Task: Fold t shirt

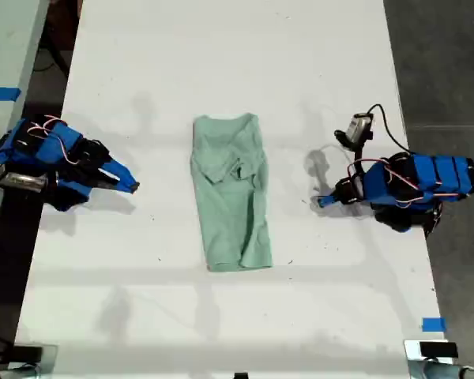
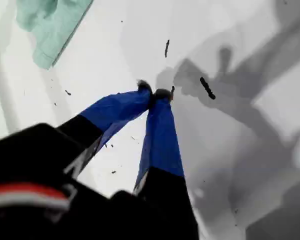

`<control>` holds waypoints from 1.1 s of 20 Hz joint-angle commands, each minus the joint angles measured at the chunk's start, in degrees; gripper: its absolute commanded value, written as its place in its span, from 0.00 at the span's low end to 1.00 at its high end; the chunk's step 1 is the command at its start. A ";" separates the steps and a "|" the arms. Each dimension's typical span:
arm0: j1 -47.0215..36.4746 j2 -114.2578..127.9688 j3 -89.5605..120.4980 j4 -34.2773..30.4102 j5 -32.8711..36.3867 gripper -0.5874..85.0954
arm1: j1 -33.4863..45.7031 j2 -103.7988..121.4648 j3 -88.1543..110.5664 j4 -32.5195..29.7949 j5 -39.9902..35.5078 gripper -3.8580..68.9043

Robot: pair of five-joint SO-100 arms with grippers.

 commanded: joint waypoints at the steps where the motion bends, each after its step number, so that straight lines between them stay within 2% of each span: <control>1: -17.05 0.18 21.88 -7.73 28.83 0.00 | -1.14 -2.29 3.08 -0.97 4.04 0.08; 7: -16.44 0.09 21.88 -7.73 28.48 0.00 | -1.14 -2.29 3.08 -0.97 4.39 0.08; 9: -16.00 0.09 21.62 -8.17 26.02 0.00 | -0.79 -0.53 2.99 -1.14 6.50 0.08; 11: -14.85 -0.09 18.19 -8.09 24.26 0.00 | -1.23 -1.93 -2.11 2.20 9.14 0.07; 13: -13.27 -10.28 9.67 -10.02 21.53 0.00 | -3.08 -17.14 -14.59 3.16 12.92 0.07; 15: -9.93 -33.22 -5.89 -10.46 18.02 0.00 | -4.92 -41.57 -33.22 3.87 15.03 0.06; 17: -6.24 -53.26 -25.58 -6.33 15.47 0.00 | -6.86 -61.79 -53.61 8.70 18.81 0.05; 19: -3.43 -67.06 -42.63 -1.05 12.92 0.00 | -10.02 -78.40 -75.23 18.46 25.14 0.05; 22: 0.35 -83.06 -61.26 0.97 10.90 0.00 | -14.06 -95.54 -95.71 20.04 26.02 0.04</control>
